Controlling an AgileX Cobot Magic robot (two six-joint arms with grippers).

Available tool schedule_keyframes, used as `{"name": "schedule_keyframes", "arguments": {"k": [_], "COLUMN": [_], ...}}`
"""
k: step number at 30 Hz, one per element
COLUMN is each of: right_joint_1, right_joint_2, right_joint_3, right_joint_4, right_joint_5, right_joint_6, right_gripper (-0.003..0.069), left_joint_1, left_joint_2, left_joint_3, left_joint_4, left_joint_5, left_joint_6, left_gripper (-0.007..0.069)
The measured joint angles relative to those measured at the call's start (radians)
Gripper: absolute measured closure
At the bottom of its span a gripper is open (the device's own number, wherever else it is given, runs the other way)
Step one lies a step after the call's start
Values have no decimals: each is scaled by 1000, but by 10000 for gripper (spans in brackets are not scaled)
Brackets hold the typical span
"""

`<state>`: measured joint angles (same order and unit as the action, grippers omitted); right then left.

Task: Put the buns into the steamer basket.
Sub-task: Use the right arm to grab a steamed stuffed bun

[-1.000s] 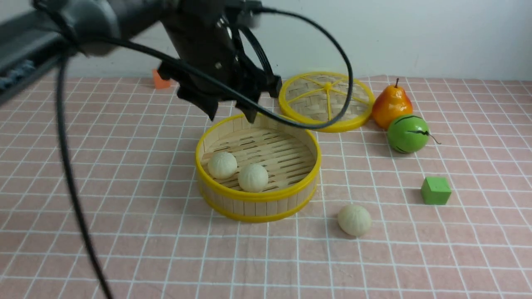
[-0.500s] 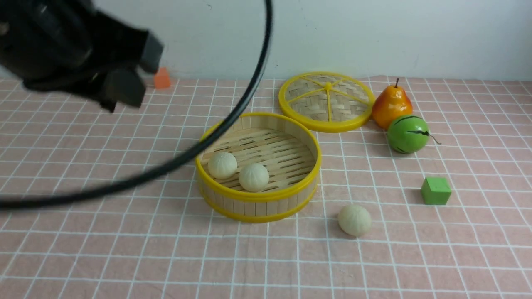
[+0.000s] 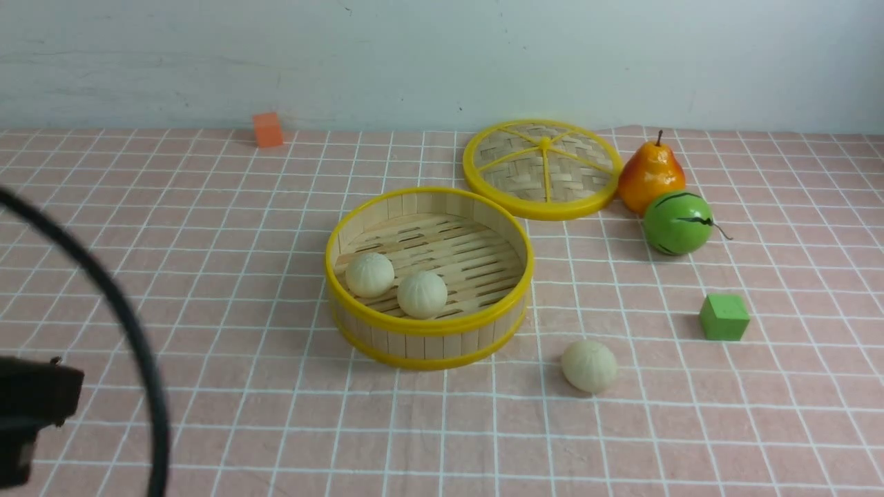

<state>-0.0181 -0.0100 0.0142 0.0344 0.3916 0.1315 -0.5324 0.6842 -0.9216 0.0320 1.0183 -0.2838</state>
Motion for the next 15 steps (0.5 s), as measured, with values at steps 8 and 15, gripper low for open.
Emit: {"name": "schedule_keyframes", "arguments": {"k": [8,15], "right_joint_1": [0,0], "right_joint_2": [0,0], "right_joint_3": [0,7], "right_joint_4": [6,423], "right_joint_5": [-1,-21], "right_joint_6": [2,314], "right_gripper": [420,420], "left_joint_1": [-17,-17], "left_joint_2": [-130,-130], "left_joint_3": [104,131], "left_joint_4": [-23,-3], "left_joint_5": [-39,-48], "left_joint_6": [0,0], "left_gripper": [630,625]}}
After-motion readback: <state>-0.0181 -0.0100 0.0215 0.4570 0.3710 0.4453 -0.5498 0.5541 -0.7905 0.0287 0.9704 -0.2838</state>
